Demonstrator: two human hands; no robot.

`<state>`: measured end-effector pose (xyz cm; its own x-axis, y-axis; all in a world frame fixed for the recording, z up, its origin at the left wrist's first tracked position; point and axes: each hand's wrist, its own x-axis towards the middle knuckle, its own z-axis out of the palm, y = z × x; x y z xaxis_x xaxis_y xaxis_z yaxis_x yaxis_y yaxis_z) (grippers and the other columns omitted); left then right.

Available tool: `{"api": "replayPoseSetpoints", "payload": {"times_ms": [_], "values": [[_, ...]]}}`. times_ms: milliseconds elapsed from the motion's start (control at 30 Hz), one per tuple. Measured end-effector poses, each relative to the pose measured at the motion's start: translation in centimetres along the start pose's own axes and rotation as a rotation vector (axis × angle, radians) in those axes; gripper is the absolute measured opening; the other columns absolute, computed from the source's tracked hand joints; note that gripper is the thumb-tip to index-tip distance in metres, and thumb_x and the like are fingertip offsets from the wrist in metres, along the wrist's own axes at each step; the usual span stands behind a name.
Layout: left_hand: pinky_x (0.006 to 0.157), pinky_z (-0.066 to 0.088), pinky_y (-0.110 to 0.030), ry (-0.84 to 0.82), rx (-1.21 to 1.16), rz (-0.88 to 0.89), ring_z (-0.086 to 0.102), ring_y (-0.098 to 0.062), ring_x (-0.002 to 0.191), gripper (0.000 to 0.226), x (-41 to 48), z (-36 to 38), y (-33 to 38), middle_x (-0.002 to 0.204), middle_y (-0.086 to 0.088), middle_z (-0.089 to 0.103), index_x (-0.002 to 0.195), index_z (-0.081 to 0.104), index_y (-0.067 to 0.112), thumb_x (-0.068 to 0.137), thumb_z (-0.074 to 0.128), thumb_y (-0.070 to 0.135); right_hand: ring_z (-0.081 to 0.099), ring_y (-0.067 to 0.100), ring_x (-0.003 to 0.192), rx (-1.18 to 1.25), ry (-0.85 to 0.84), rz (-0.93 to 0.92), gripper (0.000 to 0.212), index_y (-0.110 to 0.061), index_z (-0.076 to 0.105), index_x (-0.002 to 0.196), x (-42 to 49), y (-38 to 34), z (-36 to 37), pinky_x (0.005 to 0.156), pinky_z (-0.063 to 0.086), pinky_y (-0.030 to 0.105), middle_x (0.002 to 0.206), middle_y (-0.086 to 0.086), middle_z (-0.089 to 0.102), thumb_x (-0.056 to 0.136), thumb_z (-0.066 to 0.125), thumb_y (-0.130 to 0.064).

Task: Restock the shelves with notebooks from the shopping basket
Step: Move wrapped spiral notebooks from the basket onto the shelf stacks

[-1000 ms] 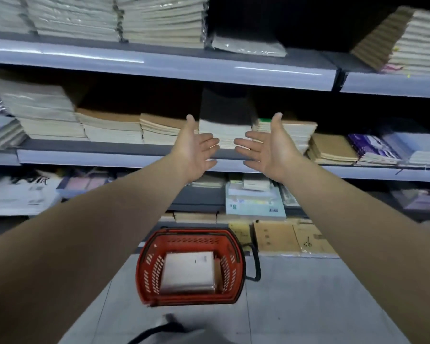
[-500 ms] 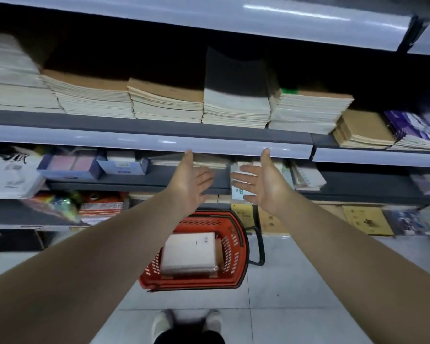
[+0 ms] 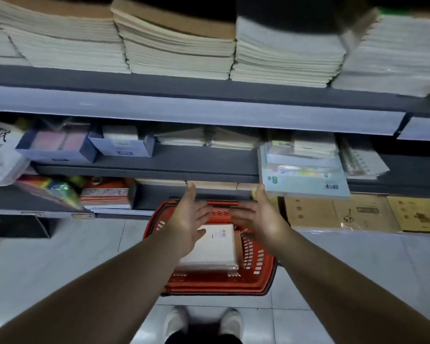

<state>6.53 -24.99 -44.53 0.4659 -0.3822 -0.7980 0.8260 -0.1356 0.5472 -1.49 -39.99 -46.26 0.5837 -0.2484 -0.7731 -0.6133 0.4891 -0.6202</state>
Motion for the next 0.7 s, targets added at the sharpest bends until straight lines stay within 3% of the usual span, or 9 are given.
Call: {"api": "replayPoseSetpoints", "payload": {"times_ms": [100, 300, 700], "values": [[0.115, 0.017, -0.048, 0.009, 0.027, -0.015, 0.036, -0.020, 0.140, 0.082, 3.9, -1.8, -1.7, 0.151, -0.005, 0.041, 0.148, 0.037, 0.012, 0.092, 0.026, 0.071, 0.060, 0.017, 0.104, 0.047, 0.003, 0.004, 0.082, -0.022, 0.064, 0.114, 2.8, 3.5, -0.2, 0.109, 0.027, 0.050, 0.112, 0.001, 0.071, 0.080, 0.020, -0.082], [0.113, 0.019, -0.045, 0.005, 0.051, -0.084, 0.032, -0.019, 0.142, 0.078, 9.6, -4.7, -6.1, 0.155, 0.000, 0.036, 0.149, 0.034, 0.017, 0.093, 0.023, 0.070, 0.056, 0.026, 0.116, 0.097, 0.002, 0.088, 0.088, -0.011, 0.053, 0.132, 7.3, 9.1, -1.9, 0.115, 0.020, 0.058, 0.121, 0.010, 0.065, 0.085, 0.017, -0.077], [0.112, 0.025, -0.046, 0.154, -0.013, -0.202, 0.041, -0.022, 0.136, 0.068, 20.3, -9.4, -15.5, 0.148, -0.006, 0.045, 0.144, 0.041, 0.013, 0.097, 0.030, 0.062, 0.054, 0.030, 0.121, 0.096, 0.132, 0.245, 0.083, -0.014, 0.053, 0.127, 19.4, 18.3, -4.8, 0.112, 0.028, 0.054, 0.120, 0.010, 0.065, 0.087, 0.019, -0.077]]}}
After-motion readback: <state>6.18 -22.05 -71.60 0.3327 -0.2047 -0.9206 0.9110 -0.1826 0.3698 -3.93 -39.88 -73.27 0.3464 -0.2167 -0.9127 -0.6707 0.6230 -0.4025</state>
